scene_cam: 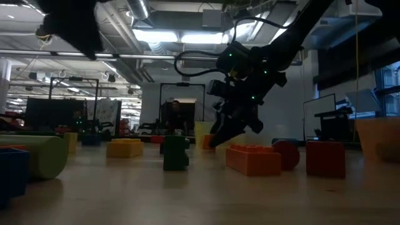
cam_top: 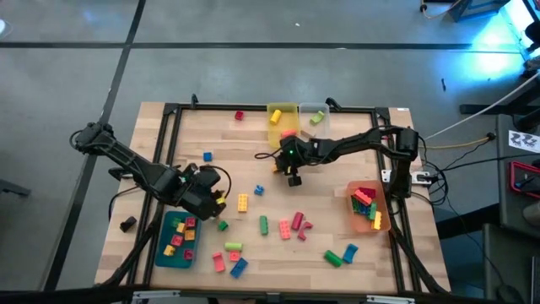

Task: Sort blocks by size
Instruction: Put the yellow square game piece into the blue bin

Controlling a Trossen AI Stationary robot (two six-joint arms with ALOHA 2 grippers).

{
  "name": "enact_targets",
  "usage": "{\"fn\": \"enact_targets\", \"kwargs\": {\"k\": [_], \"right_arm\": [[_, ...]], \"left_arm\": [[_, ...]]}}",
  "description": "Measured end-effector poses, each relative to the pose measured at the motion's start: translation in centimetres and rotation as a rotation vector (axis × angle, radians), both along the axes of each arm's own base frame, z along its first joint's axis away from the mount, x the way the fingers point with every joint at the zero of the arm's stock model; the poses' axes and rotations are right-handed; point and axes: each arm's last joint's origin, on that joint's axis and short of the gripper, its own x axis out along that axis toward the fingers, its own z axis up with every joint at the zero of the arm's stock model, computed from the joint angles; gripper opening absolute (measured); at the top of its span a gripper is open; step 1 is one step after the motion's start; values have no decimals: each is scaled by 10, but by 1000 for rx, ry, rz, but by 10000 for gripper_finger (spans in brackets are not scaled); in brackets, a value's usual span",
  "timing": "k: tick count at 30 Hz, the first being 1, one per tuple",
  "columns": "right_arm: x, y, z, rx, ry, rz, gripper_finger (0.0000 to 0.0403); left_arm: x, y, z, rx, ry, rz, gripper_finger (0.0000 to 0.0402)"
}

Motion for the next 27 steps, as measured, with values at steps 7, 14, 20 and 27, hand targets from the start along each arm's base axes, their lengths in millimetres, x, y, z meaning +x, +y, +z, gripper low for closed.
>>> {"fn": "enact_targets", "kwargs": {"k": [7, 14, 20, 27], "right_arm": [[8, -1, 10, 60, -52, -60, 96], [22, 9, 25, 76, -108, -51, 117], [33, 24, 37, 72, -146, -7, 98], [45, 39, 53, 74, -198, 31, 120]], "left_arm": [[15, -1, 2, 162, -142, -71, 200], [36, 5, -19, 335, -135, -240, 200], [51, 24, -41, 421, -68, -252, 200], [70, 35, -60, 464, 17, -303, 200]]}}
